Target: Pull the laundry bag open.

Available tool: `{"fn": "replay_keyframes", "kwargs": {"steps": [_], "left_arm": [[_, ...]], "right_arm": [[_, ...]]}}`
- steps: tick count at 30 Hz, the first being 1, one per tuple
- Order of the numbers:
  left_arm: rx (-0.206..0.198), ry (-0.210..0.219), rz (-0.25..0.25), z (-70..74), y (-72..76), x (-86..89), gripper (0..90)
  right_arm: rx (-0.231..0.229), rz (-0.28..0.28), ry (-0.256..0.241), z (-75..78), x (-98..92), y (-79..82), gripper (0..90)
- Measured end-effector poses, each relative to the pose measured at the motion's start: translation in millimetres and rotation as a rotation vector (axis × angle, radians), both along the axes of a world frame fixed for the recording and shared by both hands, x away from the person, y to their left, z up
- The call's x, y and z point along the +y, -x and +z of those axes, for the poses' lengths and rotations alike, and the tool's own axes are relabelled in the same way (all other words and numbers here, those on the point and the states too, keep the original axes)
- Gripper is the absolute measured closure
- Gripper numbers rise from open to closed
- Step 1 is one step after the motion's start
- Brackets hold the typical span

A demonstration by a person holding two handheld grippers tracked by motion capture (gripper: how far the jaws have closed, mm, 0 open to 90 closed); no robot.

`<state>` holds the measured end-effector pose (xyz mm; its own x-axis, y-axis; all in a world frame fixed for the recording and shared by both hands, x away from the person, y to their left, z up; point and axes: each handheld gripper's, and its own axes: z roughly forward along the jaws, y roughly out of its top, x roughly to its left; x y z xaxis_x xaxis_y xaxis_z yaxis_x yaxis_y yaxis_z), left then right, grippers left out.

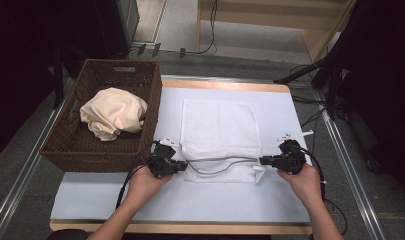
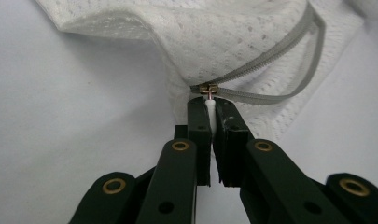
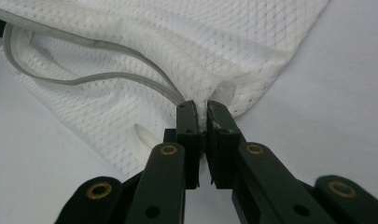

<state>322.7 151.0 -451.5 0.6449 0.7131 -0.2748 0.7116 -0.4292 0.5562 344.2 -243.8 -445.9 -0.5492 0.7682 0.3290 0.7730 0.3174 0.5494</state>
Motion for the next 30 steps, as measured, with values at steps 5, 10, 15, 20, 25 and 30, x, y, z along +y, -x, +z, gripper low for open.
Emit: {"fn": "replay_keyframes", "kwargs": {"steps": [5,10,15,20,25,30], "left_arm": [[0.005,0.021,0.004,-3.7,-2.5,-0.9,86.4],[0.009,0.027,-0.008,-6.0,-3.3,-5.9,86.3],[0.011,0.041,-0.012,-8.1,-4.2,-10.6,86.2],[0.023,0.064,-0.034,-10.4,-4.5,-17.3,86.2],[0.026,0.077,-0.055,-12.1,-3.8,-20.9,85.0],[0.013,0.073,-0.053,-9.8,-4.4,-17.6,78.1]], "right_arm": [[0.025,0.009,0.017,-5.6,7.6,-2.1,85.9],[0.028,0.026,0.027,-9.0,15.7,-2.8,85.7],[0.032,0.028,0.021,-11.4,22.2,-4.1,85.5],[0.024,0.044,0.022,-11.7,37.1,-4.9,85.4],[0.025,0.043,0.020,-13.4,43.2,-7.1,85.1],[0.005,0.044,0.029,-12.4,43.8,-7.8,82.2]]}}
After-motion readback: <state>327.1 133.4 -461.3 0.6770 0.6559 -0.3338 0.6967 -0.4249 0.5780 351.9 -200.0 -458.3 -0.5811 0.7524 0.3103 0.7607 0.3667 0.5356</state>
